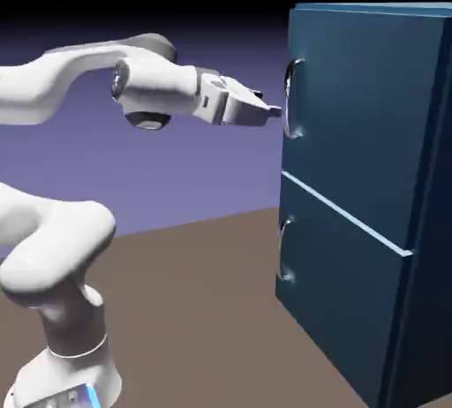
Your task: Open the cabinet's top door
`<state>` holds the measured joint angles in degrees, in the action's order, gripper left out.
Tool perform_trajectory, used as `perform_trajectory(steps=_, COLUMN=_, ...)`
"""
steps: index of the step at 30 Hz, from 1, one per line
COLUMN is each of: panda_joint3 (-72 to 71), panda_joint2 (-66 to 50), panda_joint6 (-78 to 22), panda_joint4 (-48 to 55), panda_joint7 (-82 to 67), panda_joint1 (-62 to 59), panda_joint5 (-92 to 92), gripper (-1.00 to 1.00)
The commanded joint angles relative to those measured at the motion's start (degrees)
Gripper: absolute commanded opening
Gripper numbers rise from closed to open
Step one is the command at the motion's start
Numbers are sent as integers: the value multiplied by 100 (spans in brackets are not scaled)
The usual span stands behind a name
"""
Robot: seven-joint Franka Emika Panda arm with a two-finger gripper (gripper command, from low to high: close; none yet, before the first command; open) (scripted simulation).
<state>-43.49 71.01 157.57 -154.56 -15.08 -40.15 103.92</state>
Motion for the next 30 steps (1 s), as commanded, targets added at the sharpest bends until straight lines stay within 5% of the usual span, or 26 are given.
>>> perform_trajectory(steps=1, panda_joint3=-104, panda_joint2=92, panda_joint6=-39, panda_joint4=15, panda_joint7=-138, panda_joint1=-98, panda_joint5=250, gripper=0)
perform_trajectory(steps=17, panda_joint3=-1511, panda_joint2=683, panda_joint6=-734, panda_joint4=843, panda_joint7=-1724, panda_joint1=-2042, panda_joint5=3212, gripper=0)
perform_trajectory(steps=18, panda_joint3=-1511, panda_joint2=683, panda_joint6=-734, panda_joint4=843, panda_joint7=-1724, panda_joint1=-2042, panda_joint5=3212, gripper=-100)
perform_trajectory(steps=30, panda_joint3=680, panda_joint2=1176, panda_joint6=-2763, panda_joint4=-1033, panda_joint7=-2349, panda_joint1=-453, panda_joint5=1845, gripper=-100)
